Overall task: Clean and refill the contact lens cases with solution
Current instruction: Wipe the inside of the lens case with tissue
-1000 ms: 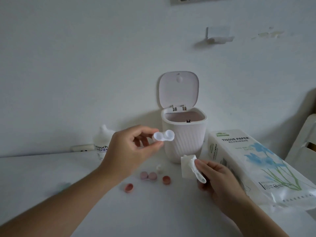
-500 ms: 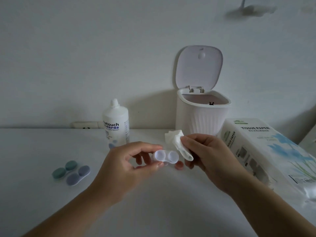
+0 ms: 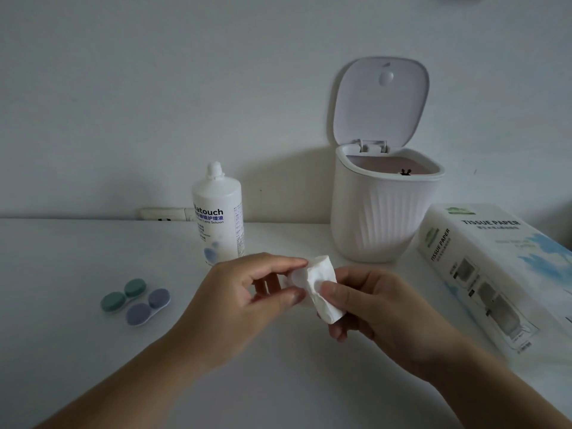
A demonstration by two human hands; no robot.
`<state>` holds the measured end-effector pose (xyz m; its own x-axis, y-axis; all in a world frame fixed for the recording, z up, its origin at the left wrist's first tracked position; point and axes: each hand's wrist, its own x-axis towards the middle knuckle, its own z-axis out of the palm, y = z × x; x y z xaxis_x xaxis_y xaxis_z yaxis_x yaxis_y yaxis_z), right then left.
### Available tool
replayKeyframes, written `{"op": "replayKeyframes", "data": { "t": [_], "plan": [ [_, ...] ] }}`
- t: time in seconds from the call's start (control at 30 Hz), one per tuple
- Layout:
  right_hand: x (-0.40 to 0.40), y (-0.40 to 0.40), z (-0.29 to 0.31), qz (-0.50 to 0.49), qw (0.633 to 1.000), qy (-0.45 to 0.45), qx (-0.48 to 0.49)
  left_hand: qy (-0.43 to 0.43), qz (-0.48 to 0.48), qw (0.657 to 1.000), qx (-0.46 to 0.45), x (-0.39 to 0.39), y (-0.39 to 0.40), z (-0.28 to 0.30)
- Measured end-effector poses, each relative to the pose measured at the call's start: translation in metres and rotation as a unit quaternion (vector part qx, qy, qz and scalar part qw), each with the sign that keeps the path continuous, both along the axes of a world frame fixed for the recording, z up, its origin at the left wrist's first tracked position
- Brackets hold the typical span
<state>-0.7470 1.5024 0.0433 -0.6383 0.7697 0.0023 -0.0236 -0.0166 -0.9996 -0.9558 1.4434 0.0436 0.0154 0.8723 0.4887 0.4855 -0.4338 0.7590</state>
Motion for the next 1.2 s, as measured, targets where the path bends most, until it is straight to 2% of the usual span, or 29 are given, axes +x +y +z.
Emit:
{"op": "replayKeyframes", "data": {
  "t": [0.17, 0.4, 0.7, 0.93, 1.2],
  "plan": [
    [0.0, -0.003, 0.0, -0.013, 0.997, -0.057, 0.055, 0.047, -0.016, 0.999, 0.016, 0.0, 0.0, 0.0],
    [0.0, -0.004, -0.002, -0.002, 0.988, -0.109, 0.111, 0.042, -0.024, 0.998, 0.034, 0.0, 0.002, -0.001],
    [-0.001, -0.008, -0.004, -0.054, 0.979, -0.09, 0.177, 0.028, 0.016, 0.998, 0.054, 0.008, -0.001, -0.008],
    [0.001, -0.01, -0.006, 0.051, 0.984, -0.114, 0.129, 0.11, -0.031, 0.993, 0.03, 0.001, 0.001, -0.002],
    [0.001, -0.007, -0.007, -0.042, 0.982, -0.066, 0.169, 0.022, -0.008, 0.998, 0.058, 0.01, -0.004, -0.007]
  ]
}}
